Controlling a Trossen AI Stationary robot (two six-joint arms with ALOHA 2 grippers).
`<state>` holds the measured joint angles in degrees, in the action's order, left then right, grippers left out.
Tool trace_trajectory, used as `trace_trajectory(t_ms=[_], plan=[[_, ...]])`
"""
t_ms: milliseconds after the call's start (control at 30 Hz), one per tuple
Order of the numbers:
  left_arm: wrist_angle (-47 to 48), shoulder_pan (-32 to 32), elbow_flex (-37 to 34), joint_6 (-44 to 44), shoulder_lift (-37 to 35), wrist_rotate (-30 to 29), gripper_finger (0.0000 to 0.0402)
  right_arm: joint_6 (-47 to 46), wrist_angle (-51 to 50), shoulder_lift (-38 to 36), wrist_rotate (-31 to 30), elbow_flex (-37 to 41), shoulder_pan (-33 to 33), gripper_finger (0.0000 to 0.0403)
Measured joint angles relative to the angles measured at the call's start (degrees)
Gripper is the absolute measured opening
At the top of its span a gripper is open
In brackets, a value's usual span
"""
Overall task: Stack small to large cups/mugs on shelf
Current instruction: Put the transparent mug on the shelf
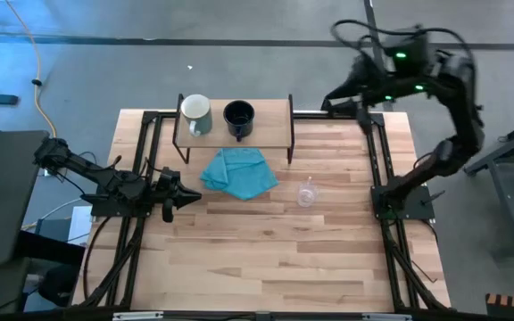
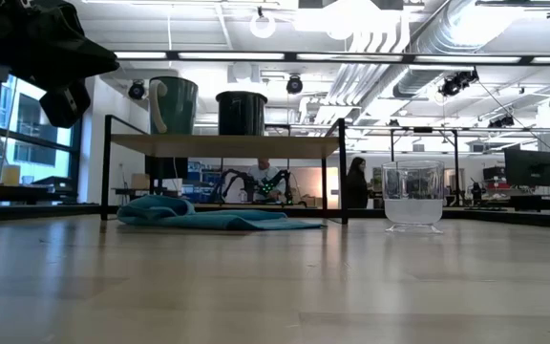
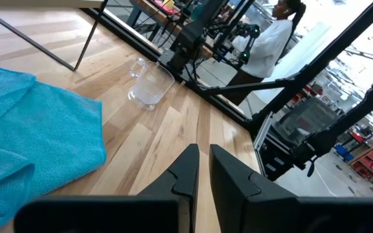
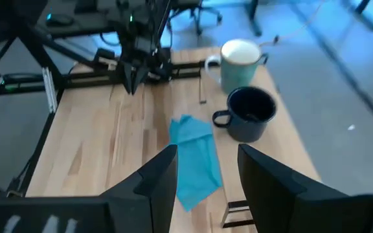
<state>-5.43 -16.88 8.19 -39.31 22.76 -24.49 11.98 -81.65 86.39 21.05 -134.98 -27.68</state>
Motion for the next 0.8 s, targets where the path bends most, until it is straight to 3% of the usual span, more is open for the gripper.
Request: trace_trajectory(t_ms=[433, 600, 800], plan=[[-0.72, 0.0, 0.0, -0.02, 0.0, -0.9, 0.0026, -1.62, 5.11, -12.83, -4.07, 3.59, 0.0, 0.0153], [-0.98, 0.0, 0.0, -0.17, -0.01, -1.05, 0.0026, -1.99, 10.77, -17.92, -4.07, 11.15, 0.0, 0.0153], [-0.97, 0.0, 0.0, -1.17, 0.0, -1.07, 0.0026, -3.88, 21.32, -25.23, -4.05, 26.24, 0.0, 0.0153]])
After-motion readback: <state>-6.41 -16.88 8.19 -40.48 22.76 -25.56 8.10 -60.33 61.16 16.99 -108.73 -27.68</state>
